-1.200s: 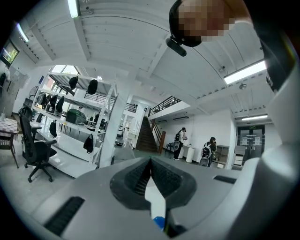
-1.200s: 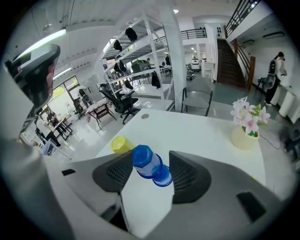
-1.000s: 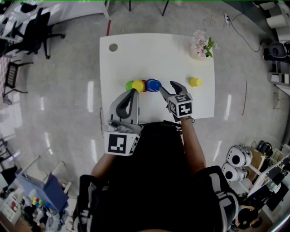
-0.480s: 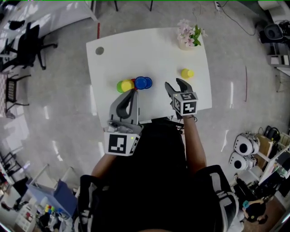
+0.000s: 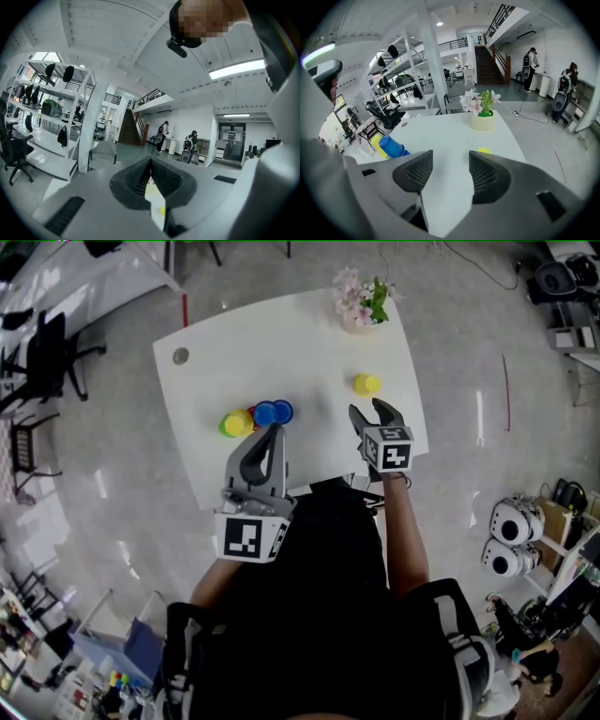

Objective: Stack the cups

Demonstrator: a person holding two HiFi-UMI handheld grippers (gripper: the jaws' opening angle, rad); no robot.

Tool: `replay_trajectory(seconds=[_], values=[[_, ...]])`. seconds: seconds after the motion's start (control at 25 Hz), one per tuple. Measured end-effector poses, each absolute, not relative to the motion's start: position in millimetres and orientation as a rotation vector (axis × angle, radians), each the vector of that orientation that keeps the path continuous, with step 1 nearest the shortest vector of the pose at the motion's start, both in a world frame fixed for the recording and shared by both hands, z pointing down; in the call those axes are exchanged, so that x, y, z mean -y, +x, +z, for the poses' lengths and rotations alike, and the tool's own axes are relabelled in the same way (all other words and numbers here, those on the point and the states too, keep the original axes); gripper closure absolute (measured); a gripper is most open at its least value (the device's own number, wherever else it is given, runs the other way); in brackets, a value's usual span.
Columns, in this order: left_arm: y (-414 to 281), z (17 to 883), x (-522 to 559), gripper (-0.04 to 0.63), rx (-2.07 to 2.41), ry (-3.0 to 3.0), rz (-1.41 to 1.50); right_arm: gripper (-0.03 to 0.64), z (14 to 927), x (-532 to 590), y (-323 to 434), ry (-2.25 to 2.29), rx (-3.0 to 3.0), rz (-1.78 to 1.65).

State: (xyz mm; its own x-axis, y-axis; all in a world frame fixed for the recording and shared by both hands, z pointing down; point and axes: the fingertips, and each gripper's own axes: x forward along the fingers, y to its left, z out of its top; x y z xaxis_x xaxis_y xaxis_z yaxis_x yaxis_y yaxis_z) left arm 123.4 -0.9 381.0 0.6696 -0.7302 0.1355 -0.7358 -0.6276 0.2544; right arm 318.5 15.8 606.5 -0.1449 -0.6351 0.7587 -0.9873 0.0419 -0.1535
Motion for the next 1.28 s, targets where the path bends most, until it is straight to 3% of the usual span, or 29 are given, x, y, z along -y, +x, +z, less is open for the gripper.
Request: replay_trajectory(seconds=[0.6,1.28], values=[[191,392,19,0.574,1.223,2.562,0.092,0.359,656,5,388,1.562,1.771,0.997],[216,408,35,0.574,1.31,2.501,0.133,0.362,709,21,401,1.392,1.749,1.049]])
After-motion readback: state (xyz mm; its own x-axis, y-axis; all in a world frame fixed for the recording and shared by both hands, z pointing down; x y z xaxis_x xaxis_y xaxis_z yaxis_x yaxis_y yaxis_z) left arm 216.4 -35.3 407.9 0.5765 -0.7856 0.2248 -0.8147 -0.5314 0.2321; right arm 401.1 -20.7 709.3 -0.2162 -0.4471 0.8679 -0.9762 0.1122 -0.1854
